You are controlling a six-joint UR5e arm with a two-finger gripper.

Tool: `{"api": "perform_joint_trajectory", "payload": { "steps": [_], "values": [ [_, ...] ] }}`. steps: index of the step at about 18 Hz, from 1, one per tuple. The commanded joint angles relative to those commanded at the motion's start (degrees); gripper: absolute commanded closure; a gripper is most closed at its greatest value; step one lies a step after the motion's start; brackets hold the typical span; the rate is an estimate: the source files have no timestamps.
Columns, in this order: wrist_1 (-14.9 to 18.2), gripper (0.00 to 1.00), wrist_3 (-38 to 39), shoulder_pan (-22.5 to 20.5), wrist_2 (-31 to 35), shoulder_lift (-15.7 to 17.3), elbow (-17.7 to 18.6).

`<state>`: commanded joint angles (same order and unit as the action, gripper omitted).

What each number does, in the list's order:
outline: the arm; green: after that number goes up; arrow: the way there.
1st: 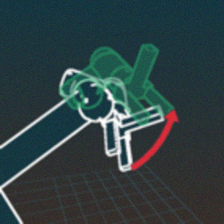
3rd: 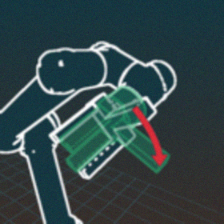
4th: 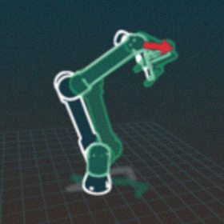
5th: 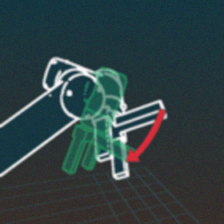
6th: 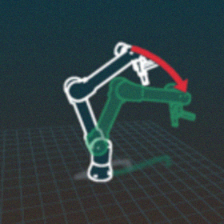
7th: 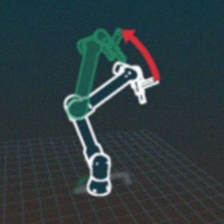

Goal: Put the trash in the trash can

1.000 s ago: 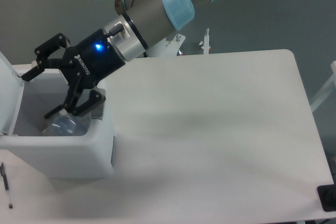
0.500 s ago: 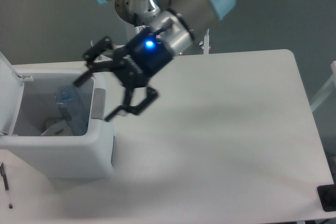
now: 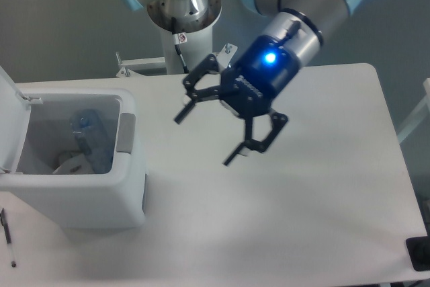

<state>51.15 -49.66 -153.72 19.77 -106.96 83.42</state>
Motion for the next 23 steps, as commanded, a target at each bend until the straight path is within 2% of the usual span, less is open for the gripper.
{"api": "perform_joint_trajectory", "payload": {
  "steps": [5, 10, 12, 14, 18, 20, 22, 23],
  "values": [
    [0.3, 0.05, -0.2, -1.4, 14.4, -1.5, -0.9],
    [0.3, 0.05, -0.9, -4.2, 20.5, -4.8, -0.9],
    [0.6, 0.05, -1.8, -4.2, 26.2, -5.2, -1.1],
    [3.5, 0.0, -3.5, -4.2, 32.7, -5.3, -2.0],
    [12.9, 0.0, -10.1, -3.9, 42.2, -5.7, -5.2],
    [14.1, 0.0, -13.2, -3.8, 48.0, -5.7, -5.5],
    [15.0, 0.0, -18.4, -3.8, 50.4, -6.2, -5.3],
    [16.5, 0.0, -22.1, -3.8, 51.9, -6.3, -5.4]
  ]
}}
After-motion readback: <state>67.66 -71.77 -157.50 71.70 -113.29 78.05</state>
